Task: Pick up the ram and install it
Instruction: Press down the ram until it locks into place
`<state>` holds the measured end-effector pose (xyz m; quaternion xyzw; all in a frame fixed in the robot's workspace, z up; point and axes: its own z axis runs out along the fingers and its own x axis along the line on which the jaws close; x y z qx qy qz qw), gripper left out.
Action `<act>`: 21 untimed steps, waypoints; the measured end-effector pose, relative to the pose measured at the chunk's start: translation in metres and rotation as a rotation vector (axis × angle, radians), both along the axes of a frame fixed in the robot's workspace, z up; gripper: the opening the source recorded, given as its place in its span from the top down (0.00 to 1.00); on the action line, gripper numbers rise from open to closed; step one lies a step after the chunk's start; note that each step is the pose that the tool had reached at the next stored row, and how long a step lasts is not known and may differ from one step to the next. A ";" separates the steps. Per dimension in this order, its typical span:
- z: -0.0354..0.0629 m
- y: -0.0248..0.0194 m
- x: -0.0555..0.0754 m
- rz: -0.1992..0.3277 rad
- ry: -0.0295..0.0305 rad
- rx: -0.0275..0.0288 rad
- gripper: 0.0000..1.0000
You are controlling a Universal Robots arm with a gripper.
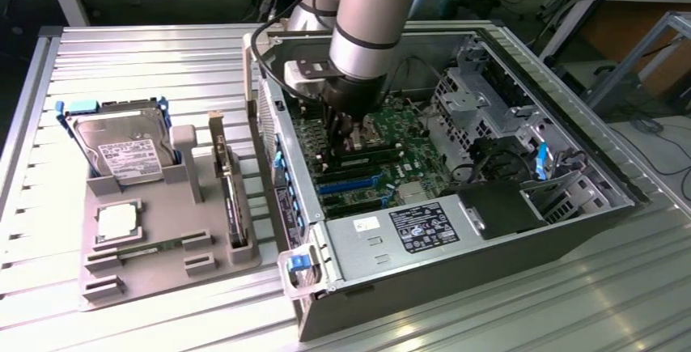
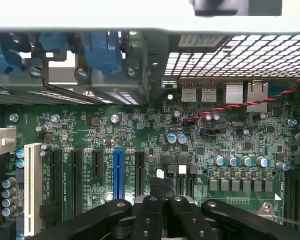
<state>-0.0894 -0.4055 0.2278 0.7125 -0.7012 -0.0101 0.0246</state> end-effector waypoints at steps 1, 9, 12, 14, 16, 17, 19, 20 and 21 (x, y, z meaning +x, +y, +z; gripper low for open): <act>-0.0001 0.0001 0.000 0.000 -0.0001 0.0003 0.89; 0.0251 0.0009 0.009 0.000 0.0001 0.0008 0.89; 0.0259 0.0008 0.027 0.000 0.0009 0.0000 0.89; 0.0259 0.0007 0.037 0.000 0.0022 0.0000 0.89; 0.0259 0.0007 0.046 0.000 0.0027 0.0001 0.89; 0.0264 0.0006 0.051 0.000 0.0028 -0.0002 0.89; 0.0267 0.0006 0.060 0.000 0.0026 0.0000 0.89; 0.0268 0.0006 0.064 0.000 0.0022 0.0000 0.89; 0.0267 0.0006 0.067 0.000 0.0011 0.0000 0.89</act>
